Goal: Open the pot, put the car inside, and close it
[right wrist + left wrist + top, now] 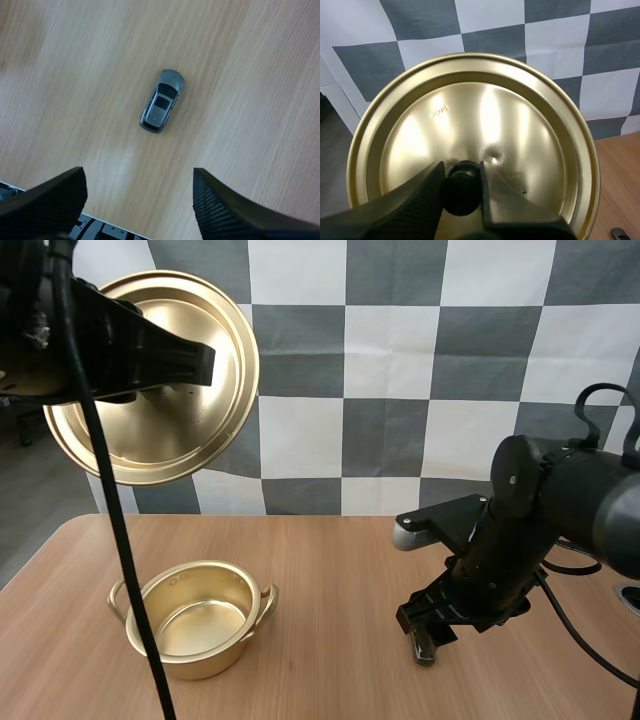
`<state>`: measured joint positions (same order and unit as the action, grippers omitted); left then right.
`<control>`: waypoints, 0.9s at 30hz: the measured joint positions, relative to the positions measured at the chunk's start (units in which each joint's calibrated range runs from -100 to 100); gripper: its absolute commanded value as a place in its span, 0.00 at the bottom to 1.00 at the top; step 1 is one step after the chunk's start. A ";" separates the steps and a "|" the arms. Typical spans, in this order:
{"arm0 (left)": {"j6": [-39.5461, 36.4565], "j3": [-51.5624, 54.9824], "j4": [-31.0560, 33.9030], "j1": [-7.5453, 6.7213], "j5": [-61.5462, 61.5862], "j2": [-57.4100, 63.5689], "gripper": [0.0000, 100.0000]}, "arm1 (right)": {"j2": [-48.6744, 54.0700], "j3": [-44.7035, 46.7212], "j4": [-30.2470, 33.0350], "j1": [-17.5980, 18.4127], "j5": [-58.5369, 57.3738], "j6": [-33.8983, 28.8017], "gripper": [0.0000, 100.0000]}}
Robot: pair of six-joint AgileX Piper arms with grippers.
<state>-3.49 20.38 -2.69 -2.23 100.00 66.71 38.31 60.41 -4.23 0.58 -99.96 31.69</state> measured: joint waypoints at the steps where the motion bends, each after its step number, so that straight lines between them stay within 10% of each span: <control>1: 0.00 0.00 0.00 0.00 0.00 0.00 0.00 | -0.73 0.00 0.00 0.00 0.59 0.26 1.00; 27: 0.00 0.00 0.00 0.00 0.00 0.13 0.00 | -17.10 0.00 -2.27 0.00 18.55 4.85 1.00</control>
<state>-3.49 20.38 -2.69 -2.23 100.00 66.84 21.21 60.41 -6.51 0.58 -81.41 36.54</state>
